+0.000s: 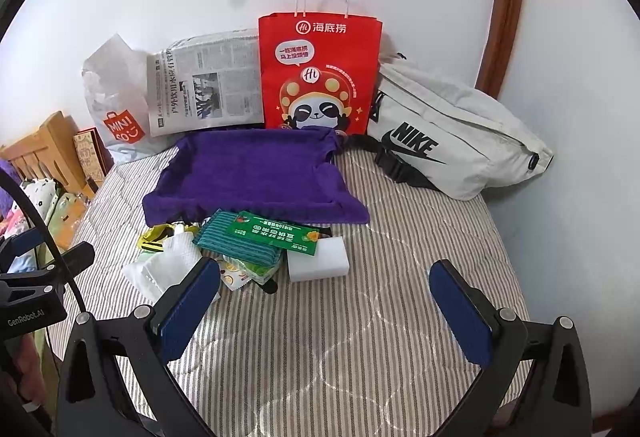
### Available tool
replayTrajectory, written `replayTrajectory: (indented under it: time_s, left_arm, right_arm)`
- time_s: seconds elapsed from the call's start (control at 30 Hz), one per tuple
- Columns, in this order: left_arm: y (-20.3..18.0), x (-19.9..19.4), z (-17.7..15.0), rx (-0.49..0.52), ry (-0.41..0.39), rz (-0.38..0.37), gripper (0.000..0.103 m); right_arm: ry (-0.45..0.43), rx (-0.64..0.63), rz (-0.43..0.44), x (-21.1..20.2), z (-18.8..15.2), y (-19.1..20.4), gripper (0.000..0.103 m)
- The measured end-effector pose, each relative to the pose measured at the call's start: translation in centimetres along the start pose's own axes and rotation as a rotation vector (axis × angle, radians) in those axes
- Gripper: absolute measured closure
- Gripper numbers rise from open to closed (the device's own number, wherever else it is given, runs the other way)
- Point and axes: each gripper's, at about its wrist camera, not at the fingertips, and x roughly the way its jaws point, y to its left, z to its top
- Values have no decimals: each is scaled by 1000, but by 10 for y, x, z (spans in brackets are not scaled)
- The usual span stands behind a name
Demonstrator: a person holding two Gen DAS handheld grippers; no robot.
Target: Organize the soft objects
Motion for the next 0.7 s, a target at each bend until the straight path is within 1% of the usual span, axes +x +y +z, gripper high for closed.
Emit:
replayTrajectory:
  time_s: [0.7]
  left_arm:
    - [-2,1,-1,8,4,1,0]
  right_arm:
    - [-4,7,2,-2,-2,-2,0]
